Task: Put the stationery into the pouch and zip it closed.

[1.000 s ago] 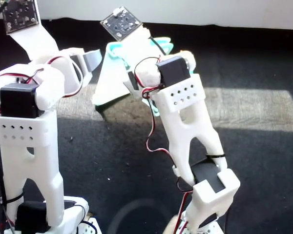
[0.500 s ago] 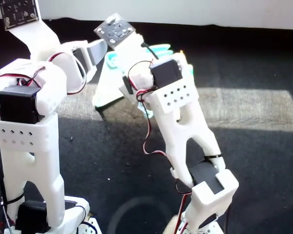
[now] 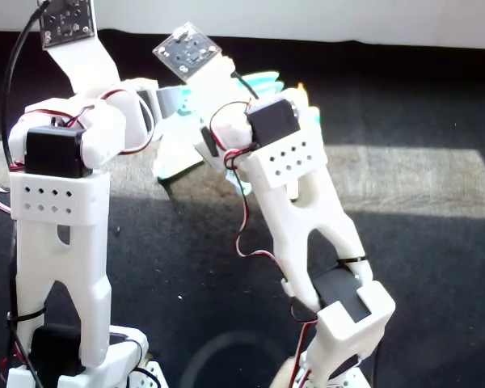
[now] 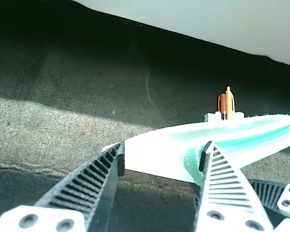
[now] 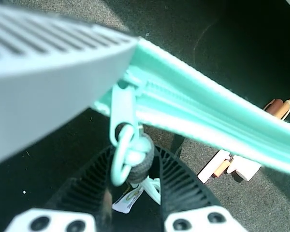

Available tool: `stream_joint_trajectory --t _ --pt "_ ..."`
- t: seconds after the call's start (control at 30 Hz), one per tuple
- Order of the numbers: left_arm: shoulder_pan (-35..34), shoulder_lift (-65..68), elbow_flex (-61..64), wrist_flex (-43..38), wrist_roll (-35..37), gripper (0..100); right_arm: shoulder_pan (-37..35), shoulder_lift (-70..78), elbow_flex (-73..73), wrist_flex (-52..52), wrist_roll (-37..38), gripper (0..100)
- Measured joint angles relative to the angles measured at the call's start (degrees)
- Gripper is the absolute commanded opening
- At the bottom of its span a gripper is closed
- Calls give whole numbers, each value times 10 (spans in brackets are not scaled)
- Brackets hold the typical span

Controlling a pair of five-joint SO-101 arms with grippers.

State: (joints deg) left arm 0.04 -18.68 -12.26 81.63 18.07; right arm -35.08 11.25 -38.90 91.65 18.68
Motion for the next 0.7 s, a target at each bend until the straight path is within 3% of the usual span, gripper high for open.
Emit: stream_joint_trajectory --t 0.7 --pt "0 -8 65 -41 -1 262 0 0 2 -24 0 5"
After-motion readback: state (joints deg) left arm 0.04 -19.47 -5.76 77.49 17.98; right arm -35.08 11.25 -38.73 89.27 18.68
